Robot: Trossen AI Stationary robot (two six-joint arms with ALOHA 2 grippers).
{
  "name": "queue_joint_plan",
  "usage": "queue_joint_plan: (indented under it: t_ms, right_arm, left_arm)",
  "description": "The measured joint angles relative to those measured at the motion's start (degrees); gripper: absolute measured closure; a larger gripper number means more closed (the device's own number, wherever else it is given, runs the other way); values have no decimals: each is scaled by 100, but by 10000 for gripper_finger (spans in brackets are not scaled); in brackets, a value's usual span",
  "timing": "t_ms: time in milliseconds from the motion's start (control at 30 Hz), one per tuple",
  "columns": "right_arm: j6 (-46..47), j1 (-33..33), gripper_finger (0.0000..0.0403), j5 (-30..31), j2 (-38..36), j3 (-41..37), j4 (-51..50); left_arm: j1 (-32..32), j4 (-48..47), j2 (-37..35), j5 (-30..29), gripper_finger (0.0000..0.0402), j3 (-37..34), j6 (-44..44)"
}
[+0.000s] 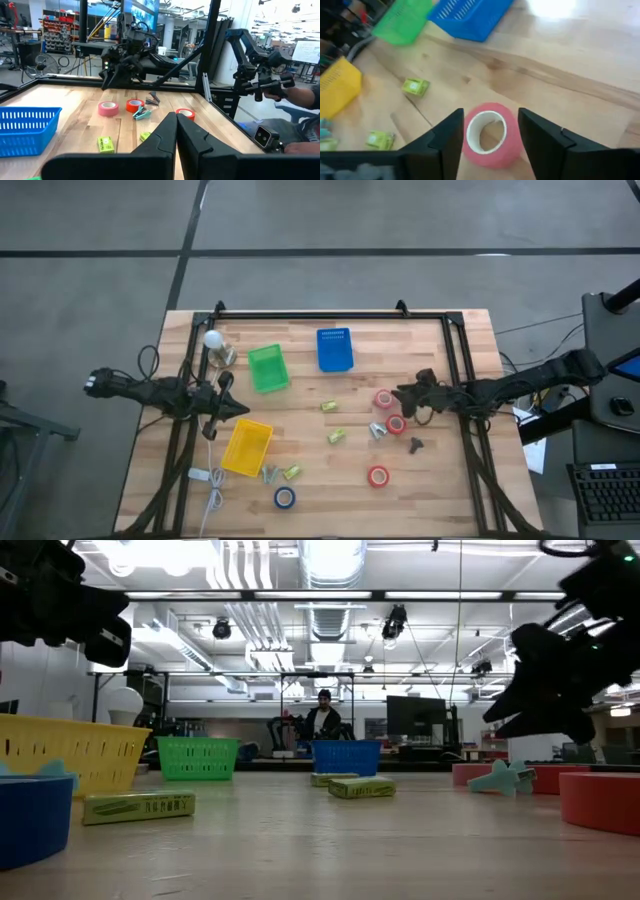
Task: Pick and place Stapler, Stapler remover, tape
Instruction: Put the pink tape into the blue bin
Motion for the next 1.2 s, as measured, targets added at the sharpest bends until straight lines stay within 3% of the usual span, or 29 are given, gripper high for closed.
queue_joint_plan:
  t_ms: [300, 667, 1200]
  right_arm:
    - [-426, -551, 201, -272, 1163, 959, -504]
    - [-265, -778, 209, -632, 2214, 1300, -616]
    - [-433, -774, 244, -919, 2986, 1825, -1551]
  left_arm:
    - [-1, 0, 1, -4, 387, 1, 0]
    - [0, 2, 0, -22, 387, 2, 0]
    - [0, 2, 1, -20, 387, 2, 0]
